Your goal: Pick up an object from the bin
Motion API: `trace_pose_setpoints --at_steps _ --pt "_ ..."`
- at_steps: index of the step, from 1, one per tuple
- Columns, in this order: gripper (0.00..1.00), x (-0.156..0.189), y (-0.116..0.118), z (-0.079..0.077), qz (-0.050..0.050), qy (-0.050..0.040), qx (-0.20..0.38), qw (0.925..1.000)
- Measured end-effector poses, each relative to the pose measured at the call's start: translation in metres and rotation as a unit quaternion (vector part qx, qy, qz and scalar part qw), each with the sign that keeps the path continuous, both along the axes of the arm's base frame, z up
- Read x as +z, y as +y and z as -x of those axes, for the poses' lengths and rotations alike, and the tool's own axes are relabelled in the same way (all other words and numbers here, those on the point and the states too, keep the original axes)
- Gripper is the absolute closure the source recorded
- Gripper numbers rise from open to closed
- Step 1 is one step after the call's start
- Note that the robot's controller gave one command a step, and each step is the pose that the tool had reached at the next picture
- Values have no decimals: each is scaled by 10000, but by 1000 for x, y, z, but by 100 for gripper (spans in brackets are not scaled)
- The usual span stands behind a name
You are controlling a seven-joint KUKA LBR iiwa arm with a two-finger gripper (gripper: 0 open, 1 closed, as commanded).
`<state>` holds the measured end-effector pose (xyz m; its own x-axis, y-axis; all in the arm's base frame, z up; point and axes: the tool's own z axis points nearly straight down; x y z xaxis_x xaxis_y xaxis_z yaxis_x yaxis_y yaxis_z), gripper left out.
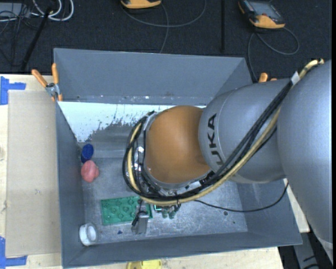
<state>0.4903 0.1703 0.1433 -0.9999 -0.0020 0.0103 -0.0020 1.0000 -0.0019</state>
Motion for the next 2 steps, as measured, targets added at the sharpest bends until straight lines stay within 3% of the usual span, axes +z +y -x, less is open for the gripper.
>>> trace_pose_setpoints --at_steps 1,2 --pt "0 -76 -26 0 0 -31 -631 9980" --pt "0 -74 -2 5 -8 -52 -439 9990"
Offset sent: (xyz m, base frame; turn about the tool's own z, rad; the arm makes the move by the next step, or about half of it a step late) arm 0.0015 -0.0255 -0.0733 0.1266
